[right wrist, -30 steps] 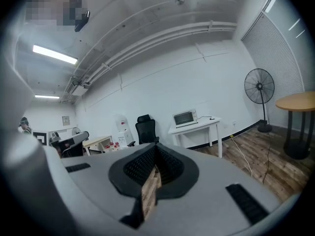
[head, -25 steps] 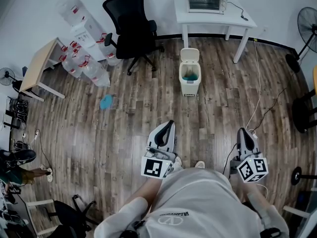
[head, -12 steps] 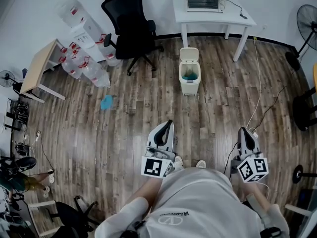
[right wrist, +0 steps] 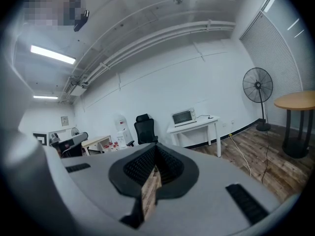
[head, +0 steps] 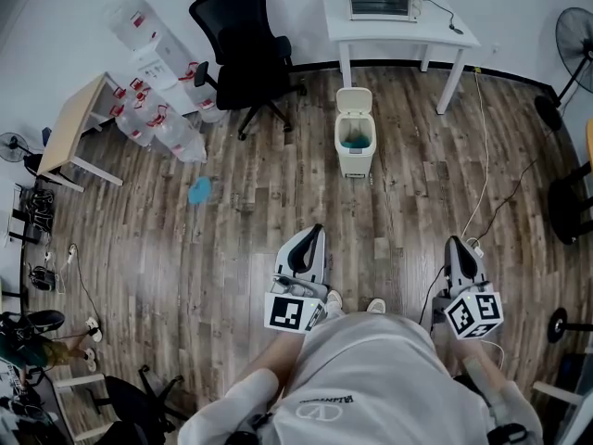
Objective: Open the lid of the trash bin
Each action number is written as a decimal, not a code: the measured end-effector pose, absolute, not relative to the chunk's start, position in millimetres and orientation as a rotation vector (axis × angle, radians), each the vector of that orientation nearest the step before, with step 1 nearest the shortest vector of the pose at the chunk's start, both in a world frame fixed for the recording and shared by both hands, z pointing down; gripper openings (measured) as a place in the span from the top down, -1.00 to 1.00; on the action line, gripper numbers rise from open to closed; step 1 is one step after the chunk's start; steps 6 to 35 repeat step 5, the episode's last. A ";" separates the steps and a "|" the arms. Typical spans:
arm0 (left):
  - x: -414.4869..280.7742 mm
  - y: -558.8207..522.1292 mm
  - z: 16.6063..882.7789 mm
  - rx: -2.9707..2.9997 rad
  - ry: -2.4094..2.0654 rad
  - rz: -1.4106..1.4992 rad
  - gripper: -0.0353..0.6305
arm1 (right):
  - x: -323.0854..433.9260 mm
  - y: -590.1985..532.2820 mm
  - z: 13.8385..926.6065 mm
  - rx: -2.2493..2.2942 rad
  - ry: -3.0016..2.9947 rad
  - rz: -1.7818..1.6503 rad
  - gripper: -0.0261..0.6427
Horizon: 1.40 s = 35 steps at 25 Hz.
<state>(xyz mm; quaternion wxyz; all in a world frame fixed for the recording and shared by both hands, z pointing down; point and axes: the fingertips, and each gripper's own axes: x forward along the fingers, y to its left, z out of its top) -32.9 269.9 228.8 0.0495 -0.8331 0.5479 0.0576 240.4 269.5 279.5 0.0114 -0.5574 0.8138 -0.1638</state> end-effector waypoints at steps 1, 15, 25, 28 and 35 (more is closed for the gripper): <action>-33.4 270.5 229.7 -2.538 1.669 0.175 0.89 | 240.0 269.6 280.2 -1.740 2.538 -0.513 0.88; -36.7 271.2 231.9 -2.539 1.669 0.175 0.89 | 237.2 269.1 282.0 -1.741 2.537 -0.518 0.88; -36.7 271.2 231.9 -2.539 1.669 0.175 0.89 | 237.2 269.1 282.0 -1.741 2.537 -0.518 0.88; -36.7 271.2 231.9 -2.539 1.669 0.175 0.89 | 237.2 269.1 282.0 -1.741 2.537 -0.518 0.88; -36.7 271.2 231.9 -2.539 1.669 0.175 0.89 | 237.2 269.1 282.0 -1.741 2.537 -0.518 0.88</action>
